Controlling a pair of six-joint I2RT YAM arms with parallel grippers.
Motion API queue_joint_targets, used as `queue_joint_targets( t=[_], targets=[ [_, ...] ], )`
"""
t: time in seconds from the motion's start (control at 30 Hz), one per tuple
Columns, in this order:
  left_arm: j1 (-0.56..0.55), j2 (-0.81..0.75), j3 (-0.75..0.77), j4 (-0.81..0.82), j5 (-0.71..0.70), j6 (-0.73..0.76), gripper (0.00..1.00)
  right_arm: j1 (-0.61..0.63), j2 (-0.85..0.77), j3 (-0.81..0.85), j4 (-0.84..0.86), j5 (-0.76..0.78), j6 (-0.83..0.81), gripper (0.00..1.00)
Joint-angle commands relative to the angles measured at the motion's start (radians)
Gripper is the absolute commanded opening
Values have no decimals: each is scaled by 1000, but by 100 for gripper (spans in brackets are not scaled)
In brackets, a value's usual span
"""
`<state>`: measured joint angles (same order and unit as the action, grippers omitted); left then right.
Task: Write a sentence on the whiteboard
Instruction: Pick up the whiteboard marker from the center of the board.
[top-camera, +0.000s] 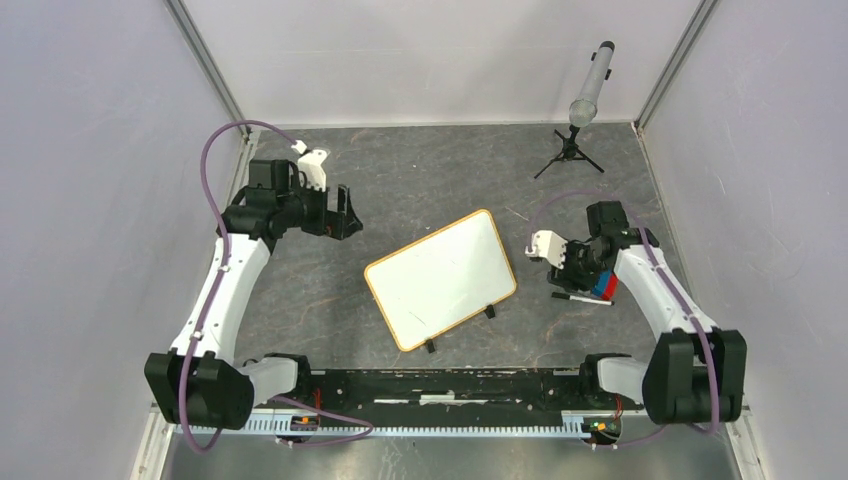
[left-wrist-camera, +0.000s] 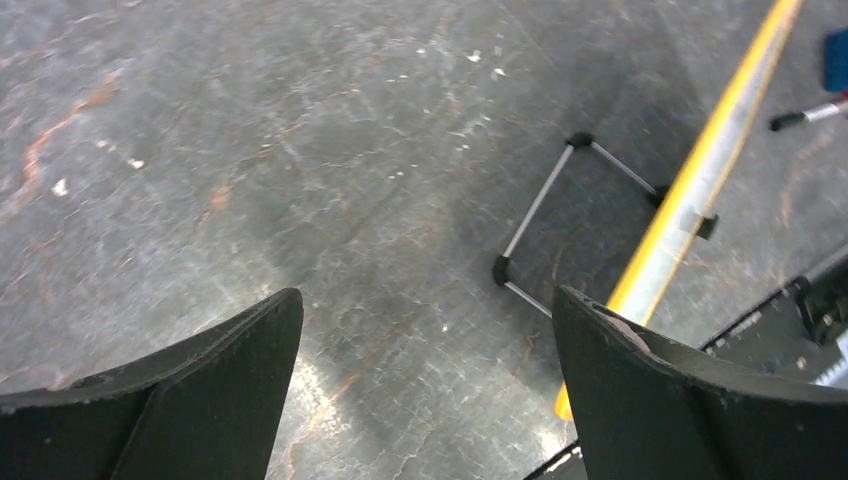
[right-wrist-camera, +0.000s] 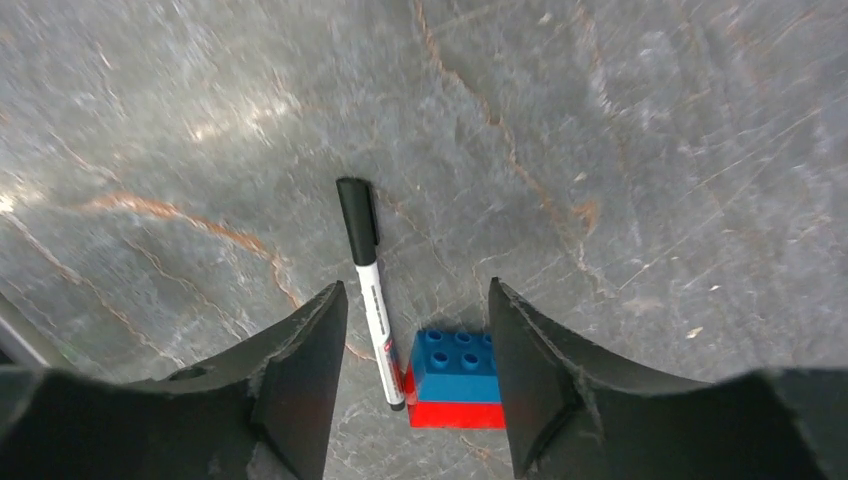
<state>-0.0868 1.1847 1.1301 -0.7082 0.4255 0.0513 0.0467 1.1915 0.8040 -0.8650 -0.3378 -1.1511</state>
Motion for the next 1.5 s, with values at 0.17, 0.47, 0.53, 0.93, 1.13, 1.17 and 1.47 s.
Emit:
queue_joint_targets(
  t=[0.17,0.47,0.53,0.93,1.13,1.17,1.47],
  targets=[
    [-3,-34,53,-93,243,161,100,-73,137,-36,50,58,-333,51],
    [-2,-26,58,-110,268,166,100,-74,190,-135,89,68,-383,51],
    [-2,-22,63,-112,264,166,100,-74,192,-154,100,71,-385,51],
    [-2,-17,85,-111,253,148,100,-74,219,-102,80,41,-290,6],
    [-5,-14,151,-151,255,181,100,-73,148,59,-110,-108,-231,0],
    [-4,-6,184,-193,263,202,100,-69,134,90,-152,-130,-231,0],
    [-40,19,378,-438,345,397,100,195,66,296,-321,-306,-27,0]
  ],
)
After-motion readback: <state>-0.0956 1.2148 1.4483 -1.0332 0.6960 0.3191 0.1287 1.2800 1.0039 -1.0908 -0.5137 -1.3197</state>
